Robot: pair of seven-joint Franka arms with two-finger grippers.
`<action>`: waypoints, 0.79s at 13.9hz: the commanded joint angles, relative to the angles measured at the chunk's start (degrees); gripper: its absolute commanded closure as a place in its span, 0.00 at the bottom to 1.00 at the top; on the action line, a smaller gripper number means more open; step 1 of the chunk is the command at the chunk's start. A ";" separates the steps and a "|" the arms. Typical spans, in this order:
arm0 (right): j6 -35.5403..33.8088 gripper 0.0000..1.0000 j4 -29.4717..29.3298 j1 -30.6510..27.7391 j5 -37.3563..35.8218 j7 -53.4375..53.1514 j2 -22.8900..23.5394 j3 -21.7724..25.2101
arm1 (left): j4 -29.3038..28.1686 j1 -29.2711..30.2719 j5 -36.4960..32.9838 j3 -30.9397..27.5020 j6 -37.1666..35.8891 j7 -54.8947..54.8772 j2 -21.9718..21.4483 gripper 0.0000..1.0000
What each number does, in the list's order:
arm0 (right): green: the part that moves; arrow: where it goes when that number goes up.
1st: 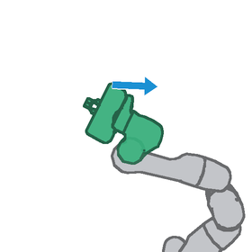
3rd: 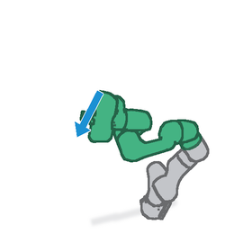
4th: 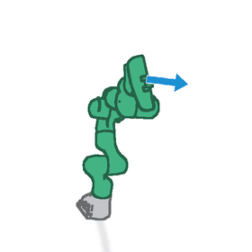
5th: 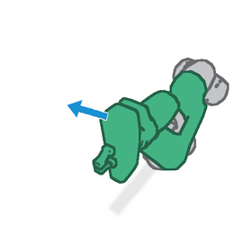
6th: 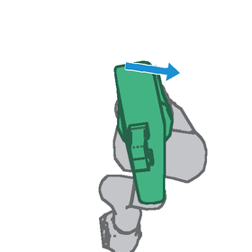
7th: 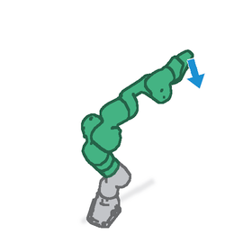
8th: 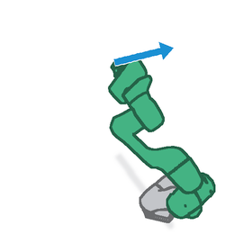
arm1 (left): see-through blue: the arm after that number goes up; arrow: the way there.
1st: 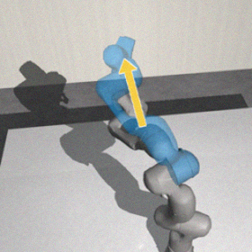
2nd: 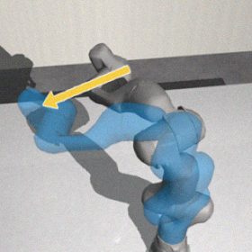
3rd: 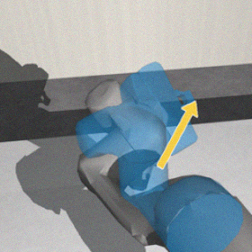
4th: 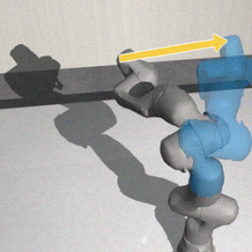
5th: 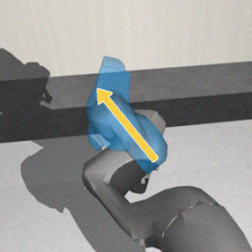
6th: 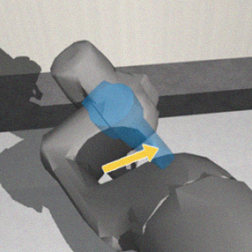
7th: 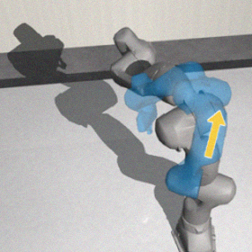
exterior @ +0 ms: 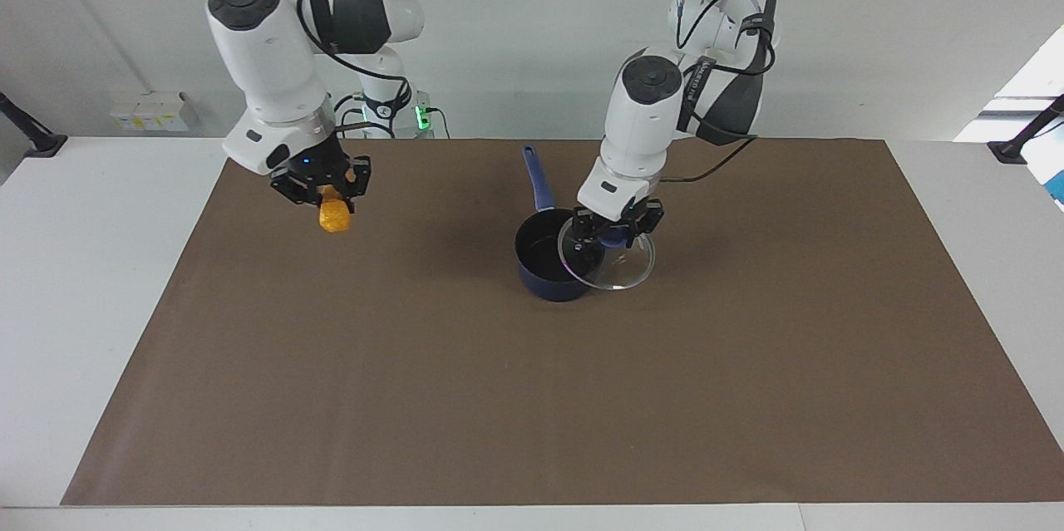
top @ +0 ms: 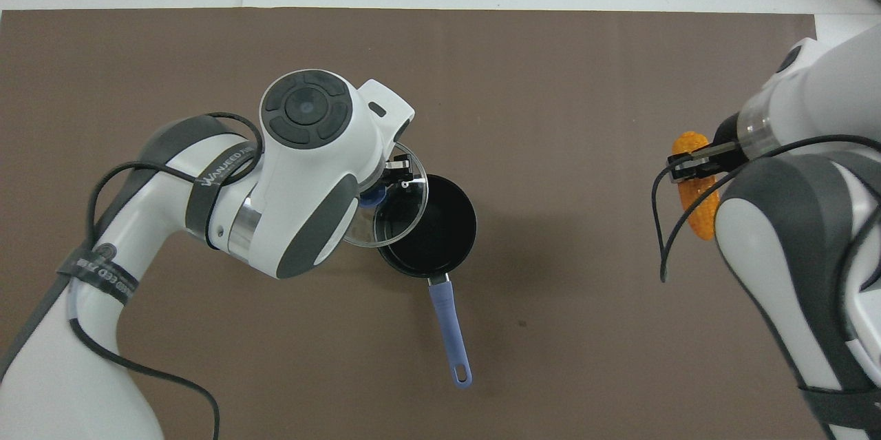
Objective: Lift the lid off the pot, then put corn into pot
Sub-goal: 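Lift the lid off with the left gripper while the right gripper carries the corn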
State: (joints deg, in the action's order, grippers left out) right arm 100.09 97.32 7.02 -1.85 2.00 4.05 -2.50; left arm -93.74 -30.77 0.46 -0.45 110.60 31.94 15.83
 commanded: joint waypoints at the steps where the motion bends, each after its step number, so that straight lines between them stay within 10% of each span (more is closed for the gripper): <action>1: 2.38 1.00 -0.55 5.26 1.06 -3.39 2.71 -0.13 | -0.65 4.21 -0.81 0.37 -2.14 -7.74 -1.94 1.00; 11: 10.47 1.00 -12.67 19.95 2.64 -24.49 19.49 -1.28 | -7.23 21.17 -0.37 0.54 -1.28 -36.49 -5.36 1.00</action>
State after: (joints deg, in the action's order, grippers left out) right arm 110.88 90.37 25.68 0.10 -20.61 19.14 -3.73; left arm -96.37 -12.19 0.45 -0.66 109.12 -0.68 14.61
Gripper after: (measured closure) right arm 0.626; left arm 0.410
